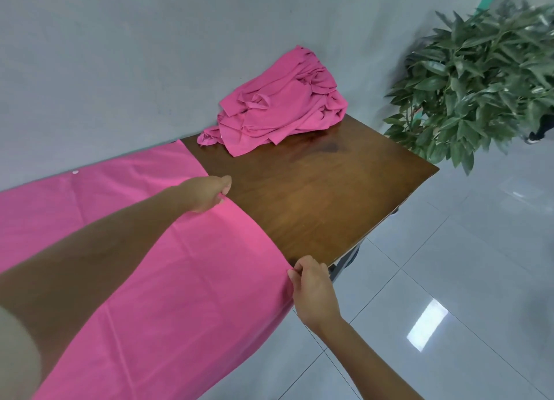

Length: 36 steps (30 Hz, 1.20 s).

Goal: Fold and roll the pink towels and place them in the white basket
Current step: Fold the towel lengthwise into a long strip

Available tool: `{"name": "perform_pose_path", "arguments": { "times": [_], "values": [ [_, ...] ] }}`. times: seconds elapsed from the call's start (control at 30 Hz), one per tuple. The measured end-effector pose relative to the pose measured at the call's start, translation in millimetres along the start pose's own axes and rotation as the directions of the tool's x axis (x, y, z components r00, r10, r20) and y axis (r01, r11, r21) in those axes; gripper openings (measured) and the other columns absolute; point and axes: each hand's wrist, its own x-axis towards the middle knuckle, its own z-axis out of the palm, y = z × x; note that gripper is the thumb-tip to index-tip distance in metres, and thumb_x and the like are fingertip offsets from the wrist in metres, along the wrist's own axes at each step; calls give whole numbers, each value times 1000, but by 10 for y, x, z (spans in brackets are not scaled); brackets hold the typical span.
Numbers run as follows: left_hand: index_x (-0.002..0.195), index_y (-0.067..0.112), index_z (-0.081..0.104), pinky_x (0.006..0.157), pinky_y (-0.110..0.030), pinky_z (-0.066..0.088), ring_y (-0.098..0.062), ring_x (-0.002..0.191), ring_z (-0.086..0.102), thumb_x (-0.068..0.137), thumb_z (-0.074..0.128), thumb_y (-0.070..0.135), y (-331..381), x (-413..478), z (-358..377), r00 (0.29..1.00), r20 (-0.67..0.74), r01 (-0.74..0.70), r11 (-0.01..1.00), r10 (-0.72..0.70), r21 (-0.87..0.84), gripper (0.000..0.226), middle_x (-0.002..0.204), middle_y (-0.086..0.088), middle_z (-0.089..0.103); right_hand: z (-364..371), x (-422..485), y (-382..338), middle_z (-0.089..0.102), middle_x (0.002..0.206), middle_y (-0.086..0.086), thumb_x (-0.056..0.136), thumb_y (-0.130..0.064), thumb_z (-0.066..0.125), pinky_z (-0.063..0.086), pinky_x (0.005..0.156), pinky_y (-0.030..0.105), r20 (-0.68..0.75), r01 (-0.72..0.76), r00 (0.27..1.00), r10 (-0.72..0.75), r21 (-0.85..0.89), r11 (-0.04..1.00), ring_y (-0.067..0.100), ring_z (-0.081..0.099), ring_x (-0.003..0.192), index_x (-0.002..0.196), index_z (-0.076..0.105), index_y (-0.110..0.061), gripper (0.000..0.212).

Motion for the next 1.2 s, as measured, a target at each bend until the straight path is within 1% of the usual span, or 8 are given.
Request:
{"name": "perform_pose_path", "arguments": {
  "times": [0.1,0.17,0.37,0.6,0.8,0.97,1.1,1.2],
  "values": [
    [111,20,52,83,-40,49,-24,95,58,99,59,17,-73,-101,-39,999,-46,-30,1000,30,-9,14,108,2,56,-32,-35,-16,50,93,-4,105,-38,46,44,71,28,44,-26,999,24,40,999,11,52,78,97,48,-26,14],
    [102,21,54,80,-39,48,-25,92,57,100,58,22,-128,-173,-61,998,-51,-42,999,42,17,4,102,1,54,-26,-84,-5,53,93,-5,103,-40,50,44,69,26,54,-14,998,13,24,1000,9,54,80,99,50,-27,13],
    [84,21,47,69,-38,44,-25,79,53,102,56,26,-304,-539,-116,993,-85,-76,996,81,54,20,85,0,52,41,-348,-33,61,88,-13,100,-42,54,50,67,25,22,-81,996,81,-6,997,4,59,78,96,57,-27,16],
    [84,14,55,71,-42,47,-25,77,53,101,57,23,-612,-1108,-109,979,-132,-157,988,154,-14,20,83,-2,56,148,-817,-377,63,85,-14,95,-41,65,51,73,30,-56,-188,980,193,87,978,9,61,80,95,57,-27,16],
    [78,14,57,61,-34,32,-21,72,50,99,61,21,-982,-1536,27,973,-149,-186,981,177,-52,23,77,2,54,367,-1272,-753,63,89,-18,92,-39,70,40,64,12,-35,-163,985,171,176,971,-2,58,80,100,59,-29,17],
    [75,14,60,63,-34,39,-21,71,53,97,64,22,-1219,-1803,73,970,-159,-191,981,183,-42,24,77,-1,59,544,-1582,-1036,56,76,-14,97,-38,64,46,60,12,-29,-140,989,147,168,976,4,53,68,83,53,-29,20],
    [74,13,61,65,-35,43,-22,70,55,97,65,23,-1288,-2058,55,973,-154,-183,982,174,-45,25,75,-3,61,653,-1782,-1170,51,65,-14,100,-31,61,42,58,12,-51,-107,992,116,148,983,-4,53,65,71,49,-25,32],
    [68,14,57,64,-37,44,-25,68,55,98,65,25,-1349,-2240,68,979,-138,-160,986,152,-47,32,70,-4,59,741,-1910,-1218,57,67,-1,99,-36,60,41,57,20,-31,-89,995,92,98,991,9,49,60,74,53,-20,31]
  ]
}}
